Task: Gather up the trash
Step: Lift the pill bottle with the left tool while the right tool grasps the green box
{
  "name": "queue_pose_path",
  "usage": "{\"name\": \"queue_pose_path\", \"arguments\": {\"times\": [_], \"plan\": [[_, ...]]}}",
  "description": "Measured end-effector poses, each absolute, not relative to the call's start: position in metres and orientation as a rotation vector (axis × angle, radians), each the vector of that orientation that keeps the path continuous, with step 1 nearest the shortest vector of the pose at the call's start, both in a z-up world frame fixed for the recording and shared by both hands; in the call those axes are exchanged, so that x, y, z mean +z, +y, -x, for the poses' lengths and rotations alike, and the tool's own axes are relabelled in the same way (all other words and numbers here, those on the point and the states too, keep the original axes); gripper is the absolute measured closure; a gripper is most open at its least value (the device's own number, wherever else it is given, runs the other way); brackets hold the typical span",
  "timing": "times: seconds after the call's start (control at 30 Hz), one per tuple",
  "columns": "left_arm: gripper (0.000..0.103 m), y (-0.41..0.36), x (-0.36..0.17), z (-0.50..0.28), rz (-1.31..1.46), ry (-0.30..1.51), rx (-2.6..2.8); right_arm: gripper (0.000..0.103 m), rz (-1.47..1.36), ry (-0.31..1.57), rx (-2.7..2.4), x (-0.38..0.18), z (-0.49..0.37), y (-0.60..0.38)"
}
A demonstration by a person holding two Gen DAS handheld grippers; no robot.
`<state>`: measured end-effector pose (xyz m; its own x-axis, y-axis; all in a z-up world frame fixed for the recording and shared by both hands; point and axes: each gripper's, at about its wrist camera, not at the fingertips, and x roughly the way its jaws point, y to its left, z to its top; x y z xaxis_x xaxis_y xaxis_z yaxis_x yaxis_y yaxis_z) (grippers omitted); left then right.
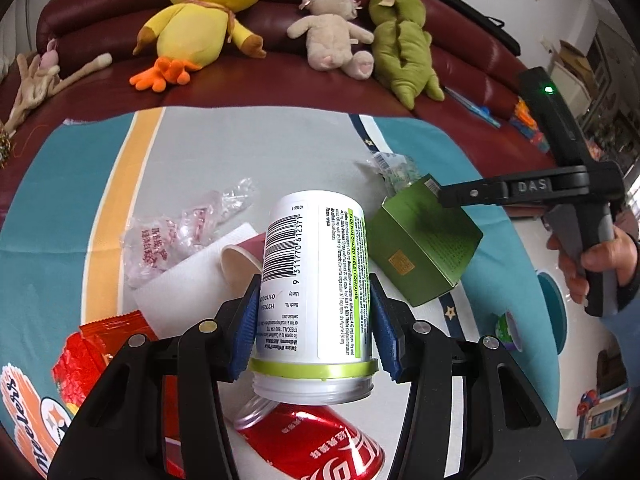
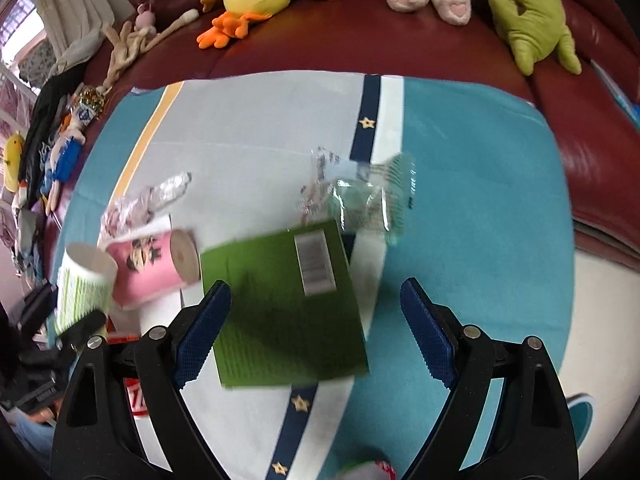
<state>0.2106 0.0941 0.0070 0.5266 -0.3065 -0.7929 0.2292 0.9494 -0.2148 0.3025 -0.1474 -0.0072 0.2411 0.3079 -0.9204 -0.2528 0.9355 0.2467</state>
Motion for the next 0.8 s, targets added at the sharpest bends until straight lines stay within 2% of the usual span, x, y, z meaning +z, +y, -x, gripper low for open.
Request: {"name": "queue_pose_path", "arguments": {"times": [0.07, 0.13, 0.3, 0.47, 0.67, 0.77, 0.8], "plan": [[0.052, 0.093, 0.003, -0.212, 0.095, 0.971, -0.328, 0.021, -0.055, 1.297, 0.386, -0.016, -0.302, -0.146], [0.052, 0.091, 0.001, -0.214, 0.091, 0.973, -0.328, 0.031, -0.084, 1.319, 0.419, -0.023, -0.297, -0.145], [0.052, 0.087, 0.0, -0.212, 0.083, 0.972, -0.328, 0.043, -0.108, 1.315, 0.43, -0.02, -0.271, -0.146], [0.052, 0.082, 0.002, -0.203, 0.072, 0.963, -0.333, 0.048, -0.101, 1.336, 0.441, -0.015, -0.239, -0.142], [0.052, 0.087, 0.009, -0.188, 0.061, 0.943, -0.319, 0.048, -0.027, 1.386, 0.513, -0.007, -0.205, -0.128], [0.052, 0.093, 0.011, -0.185, 0.057, 0.944, -0.305, 0.035, 0.023, 1.309, 0.49, 0.013, -0.21, -0.132], [0.052, 0.093, 0.012, -0.185, 0.053, 0.945, -0.305, 0.034, 0.021, 1.291, 0.497, 0.018, -0.215, -0.134]]}}
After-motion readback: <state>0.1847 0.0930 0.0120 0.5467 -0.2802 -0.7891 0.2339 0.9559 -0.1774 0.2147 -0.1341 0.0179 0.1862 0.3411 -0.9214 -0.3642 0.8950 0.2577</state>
